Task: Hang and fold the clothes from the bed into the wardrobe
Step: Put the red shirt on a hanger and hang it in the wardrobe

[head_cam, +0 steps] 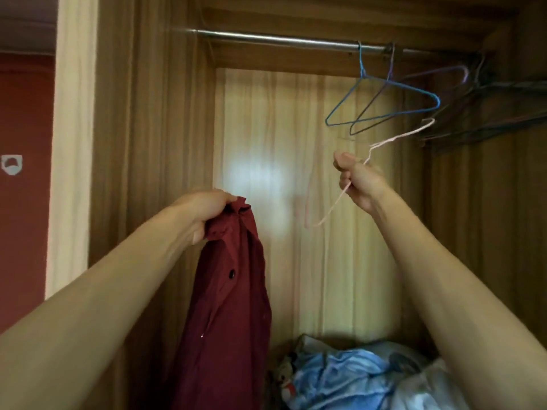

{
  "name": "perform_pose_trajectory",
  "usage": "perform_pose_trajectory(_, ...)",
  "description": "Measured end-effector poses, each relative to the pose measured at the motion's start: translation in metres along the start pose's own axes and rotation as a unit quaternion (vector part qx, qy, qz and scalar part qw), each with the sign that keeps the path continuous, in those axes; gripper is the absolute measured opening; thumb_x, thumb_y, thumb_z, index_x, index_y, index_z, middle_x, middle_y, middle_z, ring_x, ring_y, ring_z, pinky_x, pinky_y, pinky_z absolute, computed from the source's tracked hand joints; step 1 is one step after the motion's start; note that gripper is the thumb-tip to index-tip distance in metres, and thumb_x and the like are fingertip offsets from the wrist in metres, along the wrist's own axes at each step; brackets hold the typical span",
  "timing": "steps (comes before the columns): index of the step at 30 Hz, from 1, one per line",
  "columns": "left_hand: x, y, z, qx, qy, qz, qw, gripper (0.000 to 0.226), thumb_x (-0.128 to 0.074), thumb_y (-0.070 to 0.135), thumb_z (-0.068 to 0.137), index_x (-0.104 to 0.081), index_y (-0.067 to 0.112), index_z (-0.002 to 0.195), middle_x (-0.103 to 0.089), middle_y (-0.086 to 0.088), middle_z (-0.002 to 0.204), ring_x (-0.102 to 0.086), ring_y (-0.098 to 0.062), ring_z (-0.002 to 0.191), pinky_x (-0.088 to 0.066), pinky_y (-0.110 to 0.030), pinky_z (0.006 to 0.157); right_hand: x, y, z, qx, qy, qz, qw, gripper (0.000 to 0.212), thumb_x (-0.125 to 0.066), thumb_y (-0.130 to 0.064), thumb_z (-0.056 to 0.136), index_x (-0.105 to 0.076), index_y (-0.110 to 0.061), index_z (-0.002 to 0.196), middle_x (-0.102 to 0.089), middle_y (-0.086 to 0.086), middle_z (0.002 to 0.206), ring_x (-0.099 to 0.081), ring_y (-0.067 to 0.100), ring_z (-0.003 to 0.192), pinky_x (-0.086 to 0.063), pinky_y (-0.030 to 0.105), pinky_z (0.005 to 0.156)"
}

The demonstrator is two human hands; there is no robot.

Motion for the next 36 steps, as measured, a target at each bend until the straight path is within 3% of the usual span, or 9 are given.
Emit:
perform_pose_trajectory(5,-0.047,-0.014,-0.016,0.006,-0.04,-0.004,0.999,0.009,-0.061,0.004,0.095,-0.065,0.001,0.089,-0.065,-0.011,0.077,-0.062,-0.019,0.057,-0.049,-0.019,0.039,0.024,0.001,-0.083,-0.009,-0.073,-0.171,0.983,0.015,-0.059,-0.022,0.098,-0.06,-0.008,0.094,-0.057,0.003,0.077,-0.041,0.003,0.042,-0.033,0.013,0.037)
perform_pose_trajectory(7,-0.065,-0.021,-0.03,0.016,-0.053,-0.005,0.998,0.015,-0.061,0.004,0.094,-0.062,0.003,0.079,-0.064,-0.01,0.071,-0.06,-0.019,0.056,-0.049,-0.019,0.037,0.042,-0.012,-0.115,0.017,-0.031,-0.147,0.989,0.015,-0.066,-0.02,0.094,-0.061,-0.007,0.099,-0.06,0.004,0.078,-0.048,0.006,0.047,-0.04,0.016,0.042)
perform_pose_trajectory(12,-0.103,-0.04,-0.071,0.036,-0.086,-0.005,0.996,0.012,-0.06,0.01,0.096,-0.066,0.004,0.087,-0.066,-0.01,0.078,-0.06,-0.019,0.061,-0.052,-0.022,0.046,0.084,-0.045,-0.173,-0.004,0.115,-0.088,0.989,0.067,-0.084,-0.028,0.073,-0.048,-0.01,0.126,-0.061,0.003,0.083,-0.051,0.009,0.052,-0.045,0.023,0.047)
perform_pose_trajectory(16,-0.127,-0.056,-0.11,0.011,-0.122,0.034,0.992,0.015,-0.057,0.012,0.1,-0.067,0.009,0.09,-0.068,-0.009,0.088,-0.064,-0.019,0.072,-0.056,-0.023,0.059,0.112,-0.06,-0.227,0.004,0.161,-0.071,0.984,0.045,-0.062,-0.054,0.089,-0.051,-0.02,0.117,-0.048,-0.002,0.069,-0.036,0.005,0.045,-0.03,0.018,0.038)
perform_pose_trajectory(20,-0.148,-0.069,-0.149,-0.044,-0.203,0.137,0.969,0.016,-0.056,0.017,0.101,-0.072,0.015,0.099,-0.072,-0.006,0.102,-0.068,-0.02,0.095,-0.056,-0.034,0.09,0.144,-0.049,-0.295,-0.06,0.091,-0.267,0.958,0.062,-0.019,-0.067,0.097,-0.029,-0.032,0.147,-0.049,0.003,0.064,-0.033,0.009,0.042,-0.026,0.022,0.039)
perform_pose_trajectory(24,-0.175,-0.095,-0.178,-0.041,-0.272,0.17,0.946,0.018,-0.057,0.013,0.101,-0.071,0.009,0.111,-0.07,-0.006,0.1,-0.065,-0.017,0.087,-0.052,-0.025,0.076,0.175,-0.044,-0.371,-0.094,0.042,-0.321,0.941,0.054,-0.03,-0.046,0.105,-0.07,-0.01,0.11,-0.042,0.0,0.06,-0.029,0.012,0.047,-0.02,0.022,0.04)
perform_pose_trajectory(31,-0.212,-0.15,-0.205,0.0,-0.325,0.192,0.926,0.016,-0.061,0.011,0.097,-0.073,0.01,0.108,-0.072,-0.011,0.115,-0.066,-0.018,0.095,-0.051,-0.03,0.093,0.235,-0.054,-0.477,-0.158,0.03,-0.413,0.897,0.037,-0.046,-0.036,0.102,-0.078,-0.022,0.09,-0.039,0.0,0.058,-0.032,0.01,0.05,-0.027,0.016,0.042)
perform_pose_trajectory(34,-0.227,-0.159,-0.215,0.009,-0.36,0.221,0.906,0.018,-0.058,0.011,0.098,-0.071,0.008,0.111,-0.071,-0.007,0.107,-0.064,-0.012,0.084,-0.051,-0.02,0.071,0.258,-0.063,-0.509,-0.17,0.04,-0.398,0.901,0.048,-0.057,-0.063,0.085,-0.076,-0.019,0.086,-0.038,0.003,0.06,-0.029,0.01,0.048,-0.021,0.018,0.041)
perform_pose_trajectory(36,-0.234,-0.161,-0.217,0.01,-0.376,0.222,0.9,0.022,-0.058,0.01,0.098,-0.071,0.004,0.115,-0.072,-0.009,0.108,-0.066,-0.015,0.088,-0.051,-0.02,0.073,0.271,-0.066,-0.531,-0.193,0.03,-0.387,0.901,0.074,-0.061,-0.082,0.065,-0.076,-0.015,0.093,-0.038,0.002,0.06,-0.028,0.007,0.046,-0.021,0.016,0.039)
Point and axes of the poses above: each hand's wrist, its own z-axis towards the middle knuckle, its own x-axis out of the back of the hand, y = z × x, the point moved 7 cm from there along z, towards the middle knuckle
